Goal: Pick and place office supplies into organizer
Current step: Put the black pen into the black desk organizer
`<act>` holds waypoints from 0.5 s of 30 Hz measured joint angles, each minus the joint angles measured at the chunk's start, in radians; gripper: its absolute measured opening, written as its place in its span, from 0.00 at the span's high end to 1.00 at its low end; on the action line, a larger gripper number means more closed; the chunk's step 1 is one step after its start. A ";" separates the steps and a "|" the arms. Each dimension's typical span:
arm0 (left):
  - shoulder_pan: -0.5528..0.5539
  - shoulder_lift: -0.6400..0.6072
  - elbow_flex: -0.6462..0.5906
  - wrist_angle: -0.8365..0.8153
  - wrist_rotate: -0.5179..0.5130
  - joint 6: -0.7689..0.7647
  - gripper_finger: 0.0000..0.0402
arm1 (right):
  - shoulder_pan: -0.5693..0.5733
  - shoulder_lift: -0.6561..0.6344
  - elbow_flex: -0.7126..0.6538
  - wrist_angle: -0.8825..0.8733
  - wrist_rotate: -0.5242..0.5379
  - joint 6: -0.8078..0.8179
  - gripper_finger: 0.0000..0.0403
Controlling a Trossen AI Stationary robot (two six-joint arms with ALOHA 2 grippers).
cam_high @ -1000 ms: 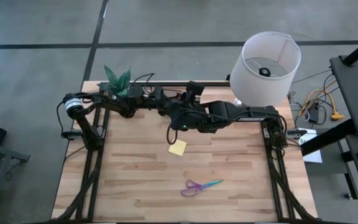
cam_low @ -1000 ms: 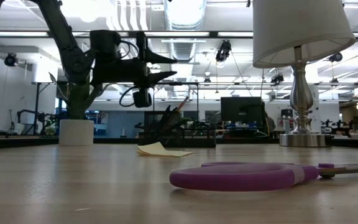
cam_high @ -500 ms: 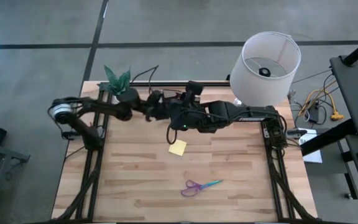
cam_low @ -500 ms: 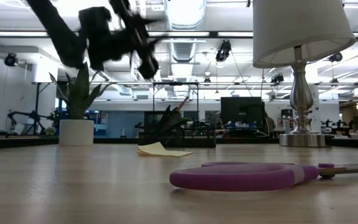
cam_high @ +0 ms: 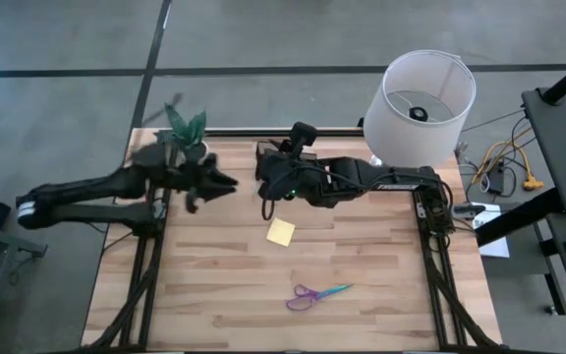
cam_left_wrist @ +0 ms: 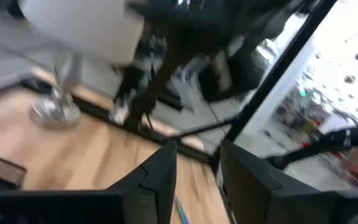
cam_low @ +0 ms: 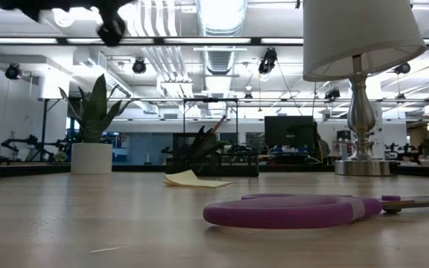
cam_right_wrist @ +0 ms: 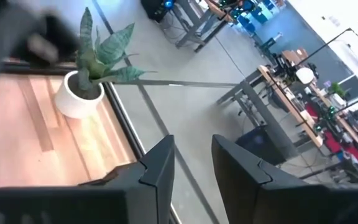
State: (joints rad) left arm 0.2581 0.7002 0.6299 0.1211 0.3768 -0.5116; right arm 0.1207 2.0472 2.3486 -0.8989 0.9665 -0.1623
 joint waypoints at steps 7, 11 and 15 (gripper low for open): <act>-0.007 -0.193 0.000 -0.061 -0.098 -0.005 0.74 | 0.000 0.002 0.000 0.000 0.000 -0.004 0.75; -0.007 -0.231 0.002 -0.056 -0.098 -0.028 0.74 | -0.001 0.002 0.000 0.000 -0.001 -0.062 0.76; -0.007 -0.247 0.002 -0.060 -0.098 -0.032 0.74 | -0.002 0.002 0.000 0.032 -0.032 0.032 0.77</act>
State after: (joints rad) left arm 0.2508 0.4530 0.6315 0.0608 0.2787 -0.5434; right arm 0.1192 2.0491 2.3486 -0.8667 0.9341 -0.1307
